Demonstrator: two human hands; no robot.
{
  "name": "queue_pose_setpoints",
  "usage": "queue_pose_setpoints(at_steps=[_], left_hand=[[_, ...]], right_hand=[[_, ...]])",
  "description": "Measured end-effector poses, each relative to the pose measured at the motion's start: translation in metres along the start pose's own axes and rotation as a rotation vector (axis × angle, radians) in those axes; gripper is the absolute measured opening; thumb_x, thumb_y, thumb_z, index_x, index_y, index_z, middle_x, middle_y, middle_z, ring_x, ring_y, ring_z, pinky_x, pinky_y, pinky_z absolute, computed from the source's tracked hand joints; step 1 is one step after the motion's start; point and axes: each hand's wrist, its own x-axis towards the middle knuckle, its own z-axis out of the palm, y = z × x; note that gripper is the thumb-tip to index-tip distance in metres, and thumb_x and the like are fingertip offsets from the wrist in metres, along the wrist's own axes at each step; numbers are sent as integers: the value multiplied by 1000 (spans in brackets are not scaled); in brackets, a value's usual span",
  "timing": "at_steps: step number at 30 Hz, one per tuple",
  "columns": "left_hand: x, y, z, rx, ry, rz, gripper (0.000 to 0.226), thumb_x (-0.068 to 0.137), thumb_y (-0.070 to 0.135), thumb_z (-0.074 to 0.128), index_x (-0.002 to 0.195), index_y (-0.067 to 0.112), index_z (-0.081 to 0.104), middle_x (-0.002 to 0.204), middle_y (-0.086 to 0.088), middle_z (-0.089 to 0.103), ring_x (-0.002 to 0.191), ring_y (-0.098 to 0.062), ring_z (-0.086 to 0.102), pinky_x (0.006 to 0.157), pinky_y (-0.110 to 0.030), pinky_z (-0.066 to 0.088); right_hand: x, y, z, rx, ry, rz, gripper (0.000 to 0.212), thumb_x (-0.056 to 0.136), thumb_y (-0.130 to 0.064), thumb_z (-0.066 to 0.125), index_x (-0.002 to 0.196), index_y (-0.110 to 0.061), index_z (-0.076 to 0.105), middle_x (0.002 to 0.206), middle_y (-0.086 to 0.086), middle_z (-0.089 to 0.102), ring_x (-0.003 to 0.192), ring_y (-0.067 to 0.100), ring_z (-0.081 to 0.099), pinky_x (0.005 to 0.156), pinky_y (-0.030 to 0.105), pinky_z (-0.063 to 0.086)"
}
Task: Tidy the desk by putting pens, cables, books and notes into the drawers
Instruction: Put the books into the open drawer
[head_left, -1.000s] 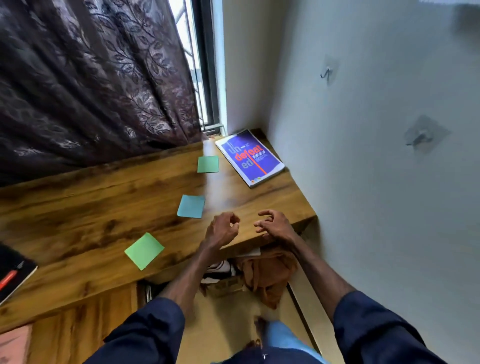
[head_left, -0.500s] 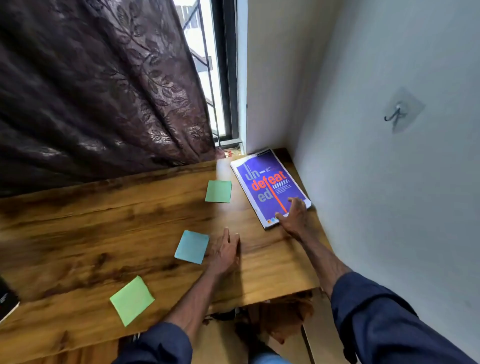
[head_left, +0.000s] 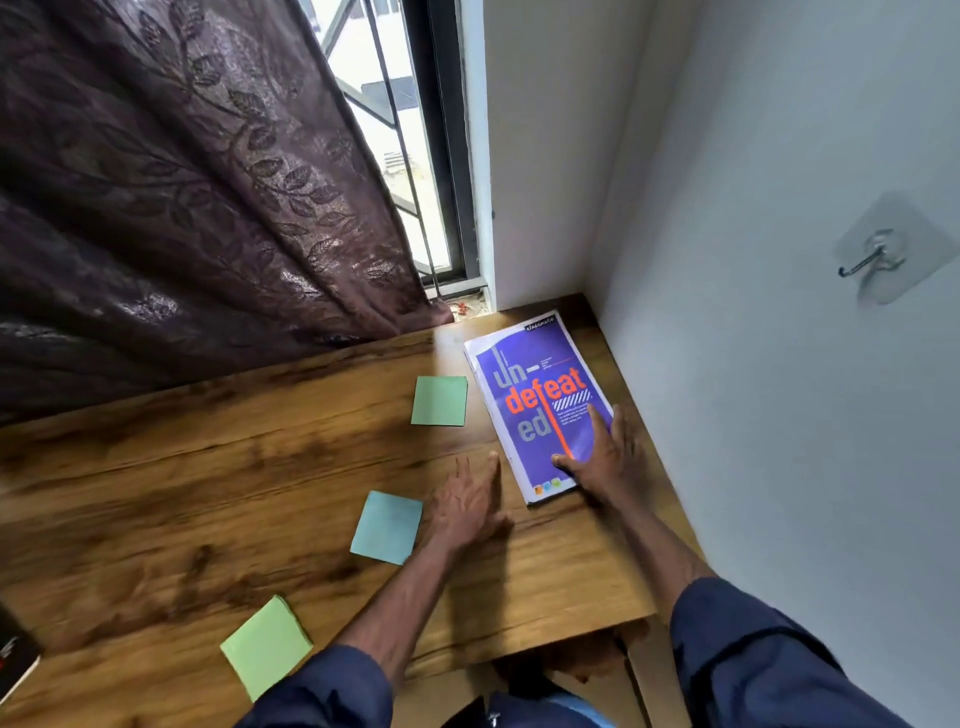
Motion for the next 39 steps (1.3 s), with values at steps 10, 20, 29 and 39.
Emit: queue_pose_setpoints(at_steps=[10, 20, 29, 39], left_hand=[[15, 17, 14, -350, 167, -115, 68, 89, 69, 45, 135, 19, 45, 132, -16, 39, 121, -38, 44, 97, -45, 45], [19, 32, 12, -1337, 124, -335, 51, 83, 40, 77, 120, 12, 54, 116, -7, 71, 97, -19, 73, 86, -46, 61], [-85, 7, 25, -1467, 35, -251, 28, 99, 18, 63, 125, 9, 59, 116, -10, 73, 92, -23, 75, 70, -35, 62], [-240, -51, 46, -1710, -48, -59, 32, 98, 16, 58, 130, 12, 58, 121, -14, 72, 104, -30, 72, 77, -39, 63]], right_hand=[[-43, -7, 29, -13, 10, 102, 114, 72, -70, 72, 160, -31, 12, 168, 13, 1, 155, 28, 2, 120, 48, 15], [-52, 8, 14, 168, -129, 61, 112, 69, -58, 83, 158, -28, 24, 168, 12, 3, 155, 27, 5, 122, 42, 21], [-155, 36, 30, 681, -133, 111, 90, 64, -49, 90, 140, -23, 49, 141, -1, 54, 124, 15, 57, 92, 32, 57], [-283, 17, 16, 1277, -551, 197, 41, 87, -18, 76, 119, 5, 64, 112, 24, 72, 82, 29, 74, 65, 33, 61]])
